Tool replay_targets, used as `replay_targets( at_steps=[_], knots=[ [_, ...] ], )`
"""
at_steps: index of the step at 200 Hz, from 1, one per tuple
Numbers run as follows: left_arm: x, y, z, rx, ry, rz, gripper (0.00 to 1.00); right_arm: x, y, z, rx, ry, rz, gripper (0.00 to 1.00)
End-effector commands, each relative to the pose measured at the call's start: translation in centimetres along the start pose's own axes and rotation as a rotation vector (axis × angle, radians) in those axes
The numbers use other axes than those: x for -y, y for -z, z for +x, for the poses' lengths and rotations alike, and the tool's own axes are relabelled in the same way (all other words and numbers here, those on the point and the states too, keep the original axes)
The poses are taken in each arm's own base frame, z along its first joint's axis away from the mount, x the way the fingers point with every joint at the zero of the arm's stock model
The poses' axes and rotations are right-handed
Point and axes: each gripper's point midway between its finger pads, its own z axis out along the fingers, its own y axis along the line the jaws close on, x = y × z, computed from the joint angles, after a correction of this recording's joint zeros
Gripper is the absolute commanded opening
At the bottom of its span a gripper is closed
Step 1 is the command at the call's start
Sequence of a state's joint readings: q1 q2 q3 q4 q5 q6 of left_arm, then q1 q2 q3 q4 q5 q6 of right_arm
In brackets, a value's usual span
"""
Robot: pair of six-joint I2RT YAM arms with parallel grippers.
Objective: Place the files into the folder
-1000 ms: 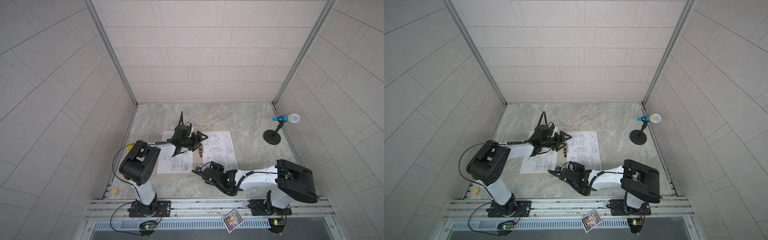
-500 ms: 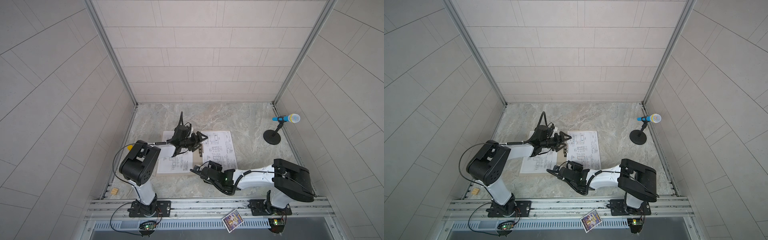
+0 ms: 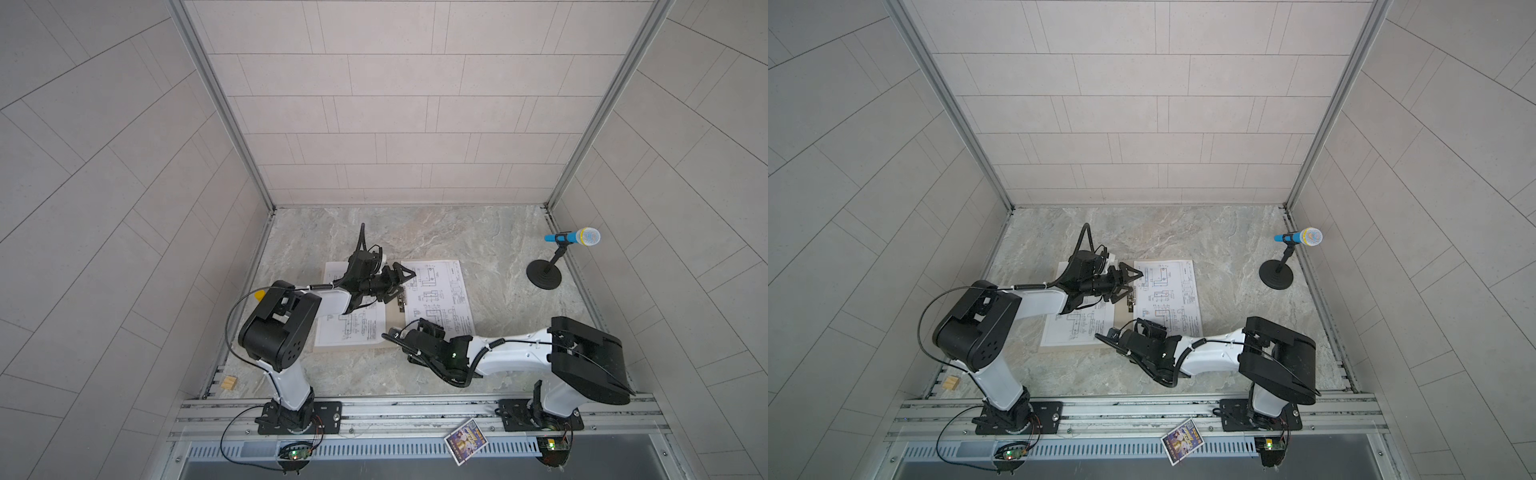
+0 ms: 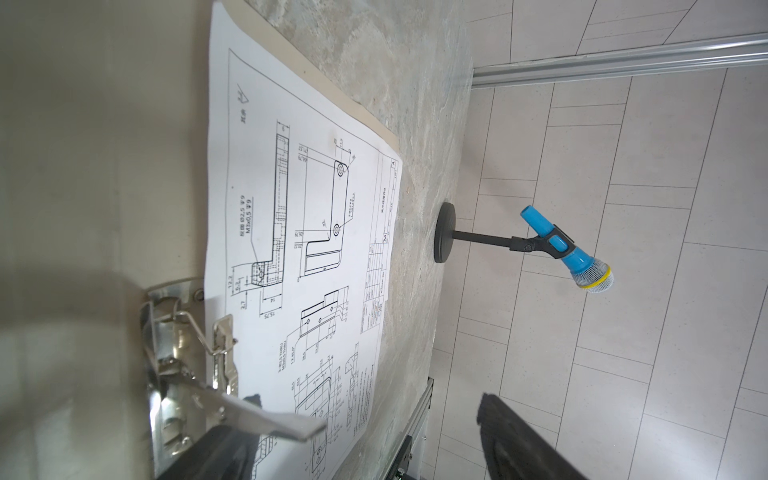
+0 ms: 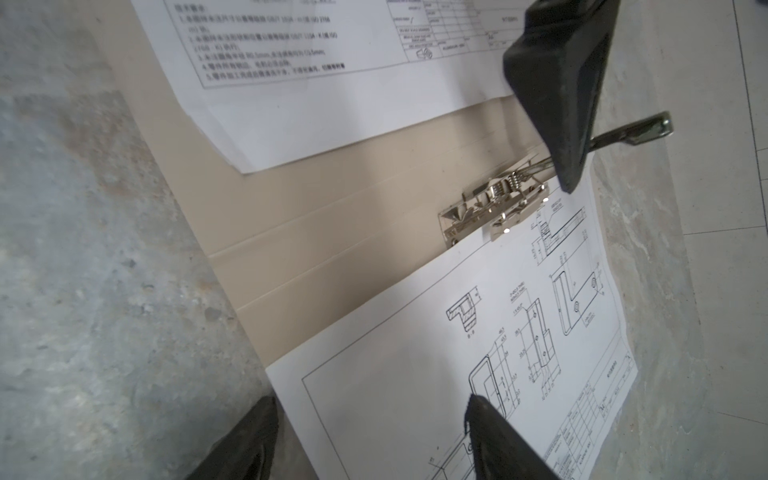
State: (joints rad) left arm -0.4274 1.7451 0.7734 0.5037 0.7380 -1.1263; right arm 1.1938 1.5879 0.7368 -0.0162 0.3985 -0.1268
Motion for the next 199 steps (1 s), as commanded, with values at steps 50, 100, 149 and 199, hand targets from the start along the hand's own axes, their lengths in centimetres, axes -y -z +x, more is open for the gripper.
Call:
replay_targets(
  at_steps=[50,100,149,199],
  knots=[
    [0.4,0.3,0.0,0.002,-0.017,0.025,0.88,2.8,4.8,-1.3,0.131,-0.164,0.029,0.74],
    [1.4,1.2,0.1,0.020,-0.031,0.041,0.88,6.4,5.4,-0.5,0.154,-0.428,0.013,0.75],
    [2.4,2.2,0.4,0.033,-0.044,0.055,0.89,9.8,5.1,1.2,0.162,-0.675,-0.012,0.73],
    [2.6,4.0,1.7,0.040,-0.062,0.042,0.89,11.4,4.6,0.8,0.174,-0.844,-0.065,0.72]
  ],
)
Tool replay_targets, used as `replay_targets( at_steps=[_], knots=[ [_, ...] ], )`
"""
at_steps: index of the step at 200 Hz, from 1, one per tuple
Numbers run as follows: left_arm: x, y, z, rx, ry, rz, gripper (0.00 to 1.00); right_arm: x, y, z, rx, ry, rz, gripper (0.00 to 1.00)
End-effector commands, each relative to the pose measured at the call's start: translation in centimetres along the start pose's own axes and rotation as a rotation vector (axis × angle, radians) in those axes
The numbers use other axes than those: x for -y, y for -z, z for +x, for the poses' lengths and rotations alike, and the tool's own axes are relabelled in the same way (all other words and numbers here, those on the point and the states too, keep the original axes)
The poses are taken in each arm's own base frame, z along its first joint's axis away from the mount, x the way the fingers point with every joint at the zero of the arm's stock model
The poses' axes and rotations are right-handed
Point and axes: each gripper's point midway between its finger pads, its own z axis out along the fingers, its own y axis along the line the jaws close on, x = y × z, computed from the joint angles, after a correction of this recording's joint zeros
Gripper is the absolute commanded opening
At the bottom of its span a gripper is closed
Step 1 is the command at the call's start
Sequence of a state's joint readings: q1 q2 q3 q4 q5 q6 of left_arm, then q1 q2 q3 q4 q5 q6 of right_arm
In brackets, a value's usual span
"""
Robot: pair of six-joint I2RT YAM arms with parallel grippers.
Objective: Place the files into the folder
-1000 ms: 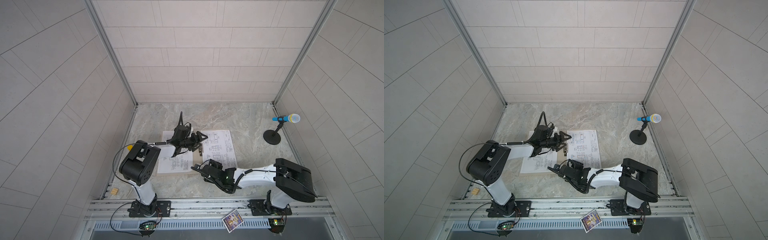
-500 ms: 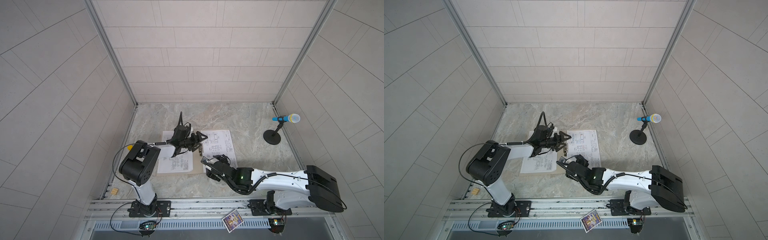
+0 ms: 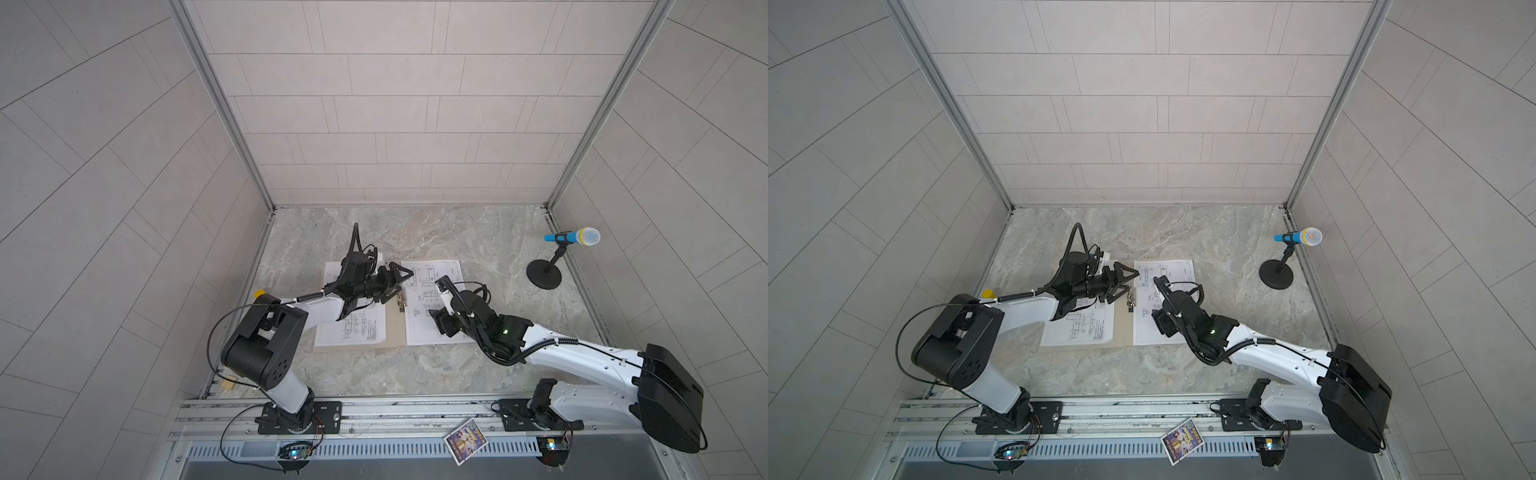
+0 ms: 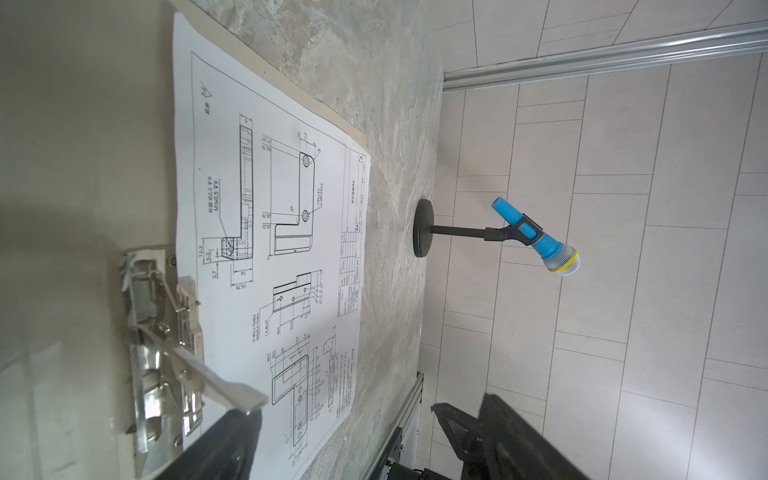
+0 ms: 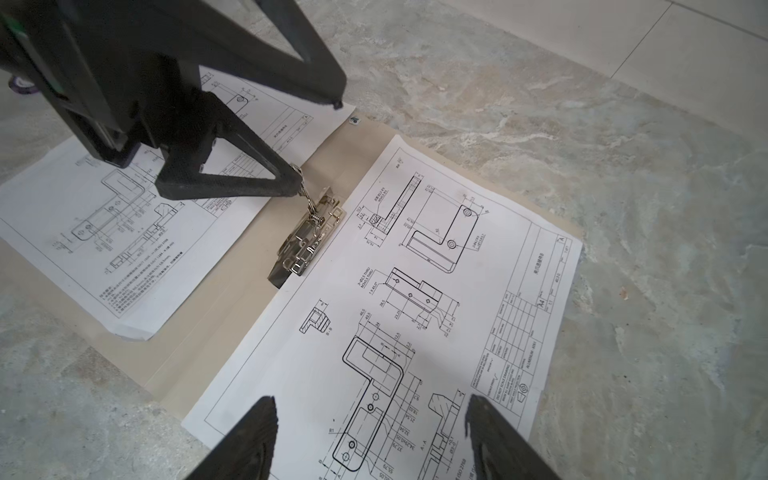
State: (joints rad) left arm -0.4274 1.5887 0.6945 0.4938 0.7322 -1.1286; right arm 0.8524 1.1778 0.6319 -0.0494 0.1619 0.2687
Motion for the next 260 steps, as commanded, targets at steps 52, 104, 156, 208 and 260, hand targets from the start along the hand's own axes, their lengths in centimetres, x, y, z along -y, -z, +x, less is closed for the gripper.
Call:
replay_targets(
  at_steps=[52,104,156,208,260],
  knots=[
    [2.0,5.0,1.2,0.068,-0.095,-0.054,0.89,-1.3,-1.7,-3.0,-0.036,-0.285,-0.132,0.65],
    [0.1,5.7,-2.1,0.117,-0.075,-0.102,0.87,-4.1,-4.0,-4.3,-0.098,-0.422,-0.264,0.59],
    [-3.5,2.5,-4.3,-0.035,-0.105,-0.244,0.47,-7.1,-6.4,-4.5,-0.212,-0.573,-0.382,0.44],
    [-6.3,0.7,-4.0,-0.071,-0.056,-0.315,0.39,-7.2,-7.5,-4.1,-0.282,-0.616,-0.354,0.41],
    [-7.8,-1.3,-2.5,-0.122,-0.041,-0.355,0.32,-6.2,-7.8,-3.6,-0.301,-0.640,-0.350,0.41]
  ],
)
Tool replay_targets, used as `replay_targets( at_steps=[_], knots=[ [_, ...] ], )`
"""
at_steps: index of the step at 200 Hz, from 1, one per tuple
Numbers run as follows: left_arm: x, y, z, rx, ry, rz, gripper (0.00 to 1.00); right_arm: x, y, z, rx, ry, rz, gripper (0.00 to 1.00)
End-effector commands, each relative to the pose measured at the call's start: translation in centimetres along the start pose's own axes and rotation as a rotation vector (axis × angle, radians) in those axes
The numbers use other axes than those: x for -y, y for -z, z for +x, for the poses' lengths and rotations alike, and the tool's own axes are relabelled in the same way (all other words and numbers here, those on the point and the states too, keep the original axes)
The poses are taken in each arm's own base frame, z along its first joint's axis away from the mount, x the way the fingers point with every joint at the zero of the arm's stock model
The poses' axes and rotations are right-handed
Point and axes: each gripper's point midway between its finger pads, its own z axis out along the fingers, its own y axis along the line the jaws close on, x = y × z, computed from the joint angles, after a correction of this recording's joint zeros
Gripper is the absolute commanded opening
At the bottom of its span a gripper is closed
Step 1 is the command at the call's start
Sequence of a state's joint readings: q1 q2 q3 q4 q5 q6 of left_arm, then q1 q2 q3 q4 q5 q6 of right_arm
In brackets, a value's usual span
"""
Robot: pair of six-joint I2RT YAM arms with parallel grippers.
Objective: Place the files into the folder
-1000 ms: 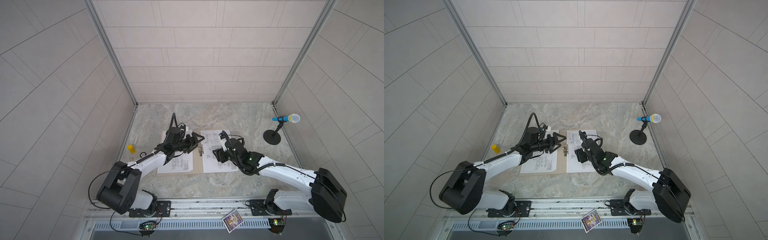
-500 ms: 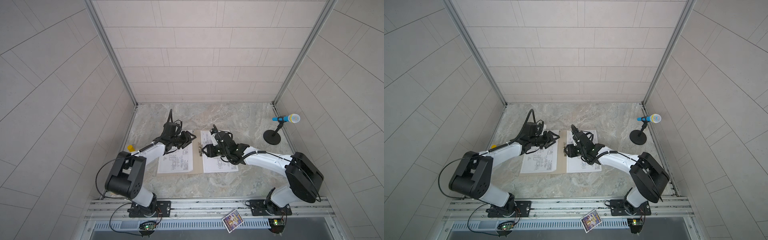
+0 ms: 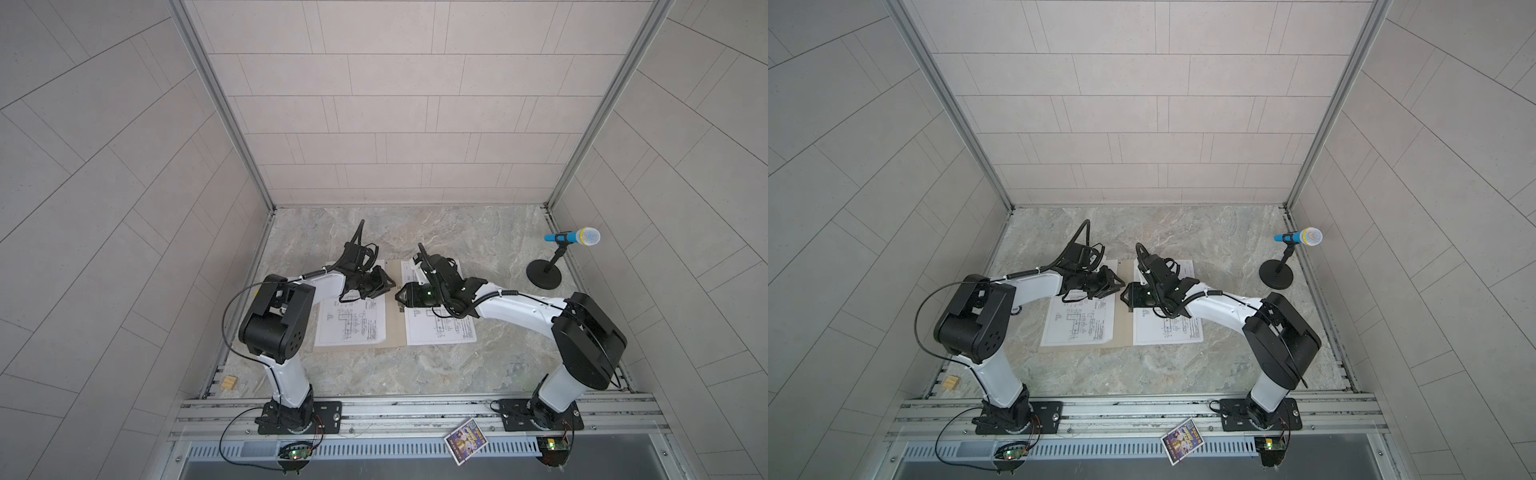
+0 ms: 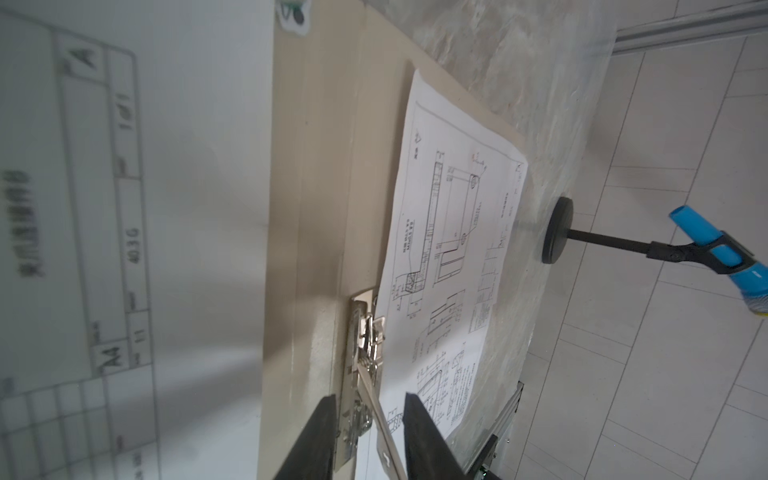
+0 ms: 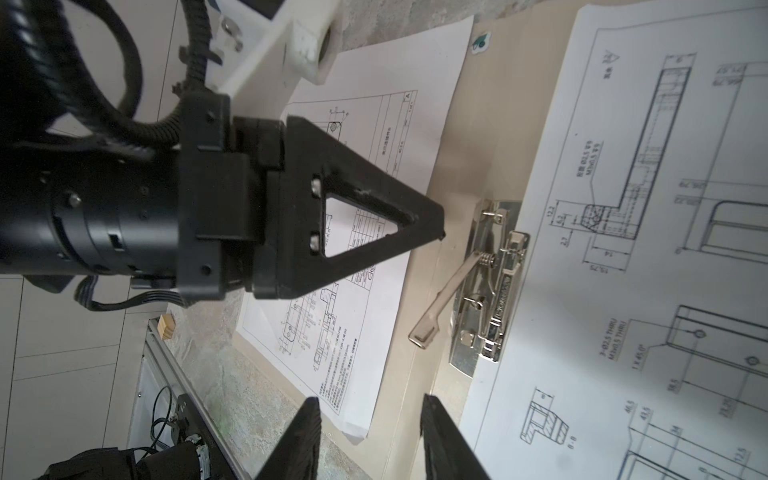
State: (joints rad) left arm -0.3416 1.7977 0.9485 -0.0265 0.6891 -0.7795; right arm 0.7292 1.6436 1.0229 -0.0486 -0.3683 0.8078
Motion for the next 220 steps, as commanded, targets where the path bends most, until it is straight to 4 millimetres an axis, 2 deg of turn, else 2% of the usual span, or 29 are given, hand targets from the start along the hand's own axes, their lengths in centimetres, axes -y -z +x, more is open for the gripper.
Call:
replay_targets(
  at_steps=[1,33,80,128,220],
  knots=[
    [0.6,-0.5,-0.2,-0.004,-0.024,-0.011,0.32,1.0,0.0,0.4,-0.023,-0.036,0.017,0.41],
    [-0.2,-1.1,-0.6,-0.002,-0.008,-0.044,0.30,1.7,0.4,0.6,-0.021,-0.039,0.027,0.41],
    [-0.4,-1.7,-1.1,0.013,-0.018,-0.061,0.27,2.0,0.6,1.1,-0.038,-0.029,0.028,0.41],
    [-0.4,-2.3,-1.3,0.012,-0.024,-0.067,0.21,2.6,0.9,1.4,-0.037,-0.030,0.040,0.41],
    [0.0,-3.0,-1.8,0.025,-0.015,-0.057,0.15,3.8,1.5,1.9,-0.038,-0.039,0.060,0.41]
  ],
)
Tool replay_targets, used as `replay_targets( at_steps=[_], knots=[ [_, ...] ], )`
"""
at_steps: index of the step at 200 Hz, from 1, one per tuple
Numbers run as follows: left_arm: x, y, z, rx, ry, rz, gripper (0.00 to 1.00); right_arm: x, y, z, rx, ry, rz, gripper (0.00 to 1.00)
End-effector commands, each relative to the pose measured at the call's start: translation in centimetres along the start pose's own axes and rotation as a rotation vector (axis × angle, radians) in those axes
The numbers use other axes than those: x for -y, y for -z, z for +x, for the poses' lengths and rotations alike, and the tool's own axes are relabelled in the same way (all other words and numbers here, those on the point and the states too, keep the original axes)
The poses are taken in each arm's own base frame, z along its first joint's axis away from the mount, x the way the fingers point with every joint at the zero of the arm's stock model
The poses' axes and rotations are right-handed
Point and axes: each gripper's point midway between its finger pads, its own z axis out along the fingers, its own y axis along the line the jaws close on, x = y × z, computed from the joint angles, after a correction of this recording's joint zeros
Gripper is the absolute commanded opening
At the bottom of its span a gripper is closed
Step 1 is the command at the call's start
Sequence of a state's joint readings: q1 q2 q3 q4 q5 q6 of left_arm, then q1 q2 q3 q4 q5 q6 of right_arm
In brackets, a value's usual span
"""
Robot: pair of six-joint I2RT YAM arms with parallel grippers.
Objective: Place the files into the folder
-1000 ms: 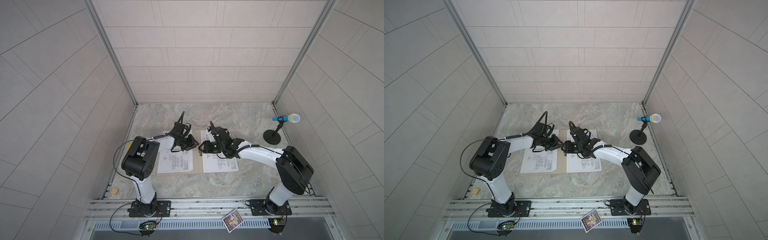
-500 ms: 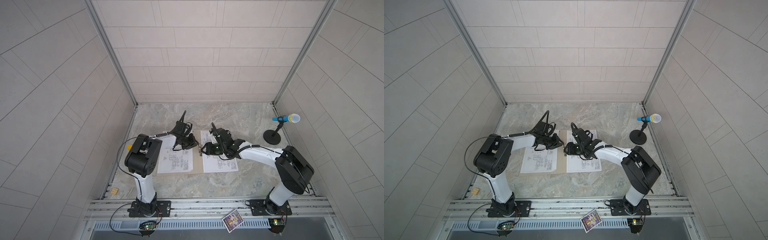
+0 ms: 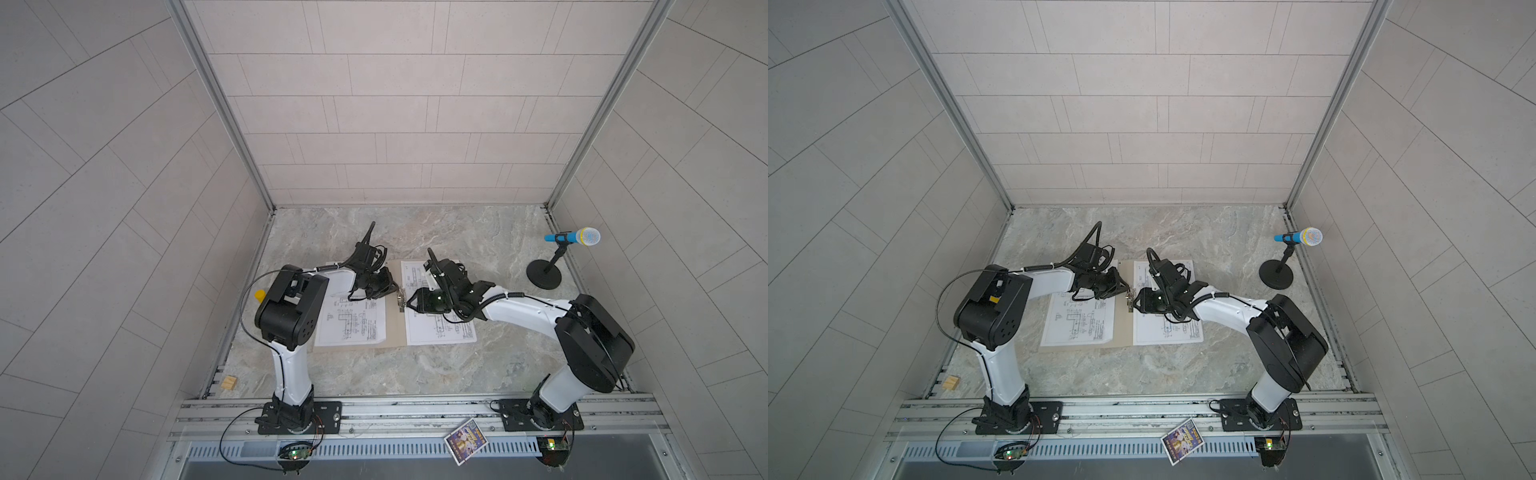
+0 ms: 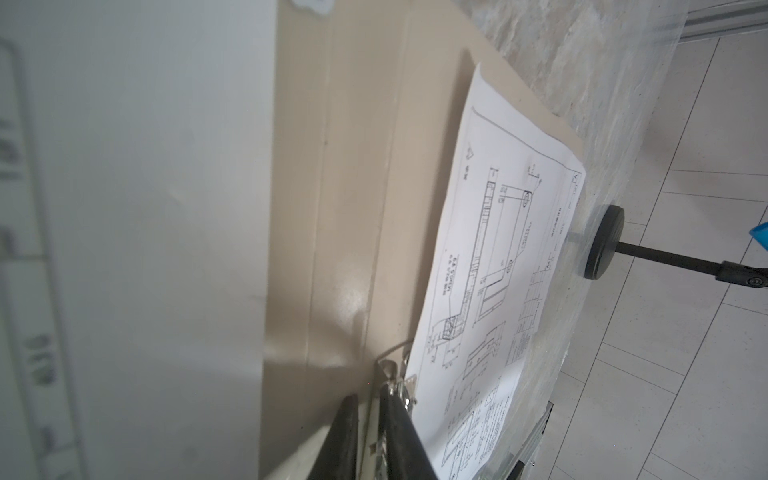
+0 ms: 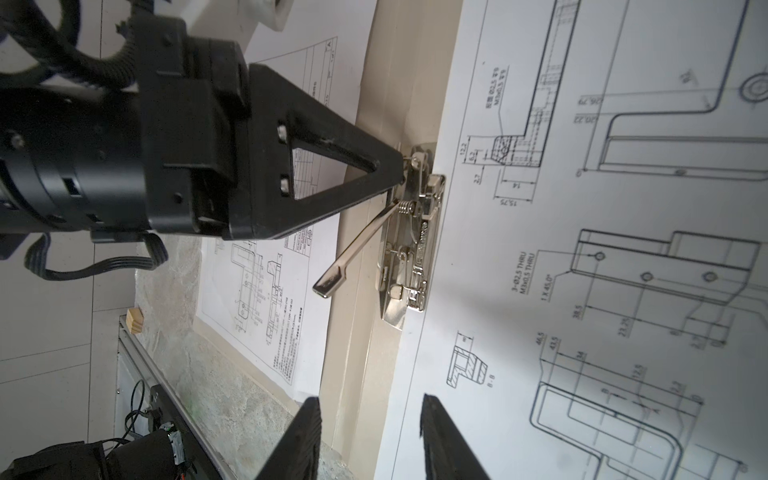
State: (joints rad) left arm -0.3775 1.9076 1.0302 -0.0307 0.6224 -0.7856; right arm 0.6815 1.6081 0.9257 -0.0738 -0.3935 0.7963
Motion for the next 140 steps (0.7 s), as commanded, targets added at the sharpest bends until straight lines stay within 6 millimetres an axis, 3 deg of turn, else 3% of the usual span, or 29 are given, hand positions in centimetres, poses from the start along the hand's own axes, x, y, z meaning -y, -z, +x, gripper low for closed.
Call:
replay_targets(
  at_steps=[1,84,140],
  knots=[
    [0.7,-0.3,-0.8,0.023,-0.013,0.006,0.15,0.1,0.8,-0.1,0.013,0.005,0.004,0.41],
    [0.6,-1.8,-0.5,0.054,0.032,0.012,0.09,2.3,2.5,0.0,0.028,0.000,0.043,0.41],
    [1.8,-3.0,-0.3,0.094,0.046,0.018,0.08,4.1,4.1,-0.1,0.036,-0.018,0.063,0.41]
  ],
)
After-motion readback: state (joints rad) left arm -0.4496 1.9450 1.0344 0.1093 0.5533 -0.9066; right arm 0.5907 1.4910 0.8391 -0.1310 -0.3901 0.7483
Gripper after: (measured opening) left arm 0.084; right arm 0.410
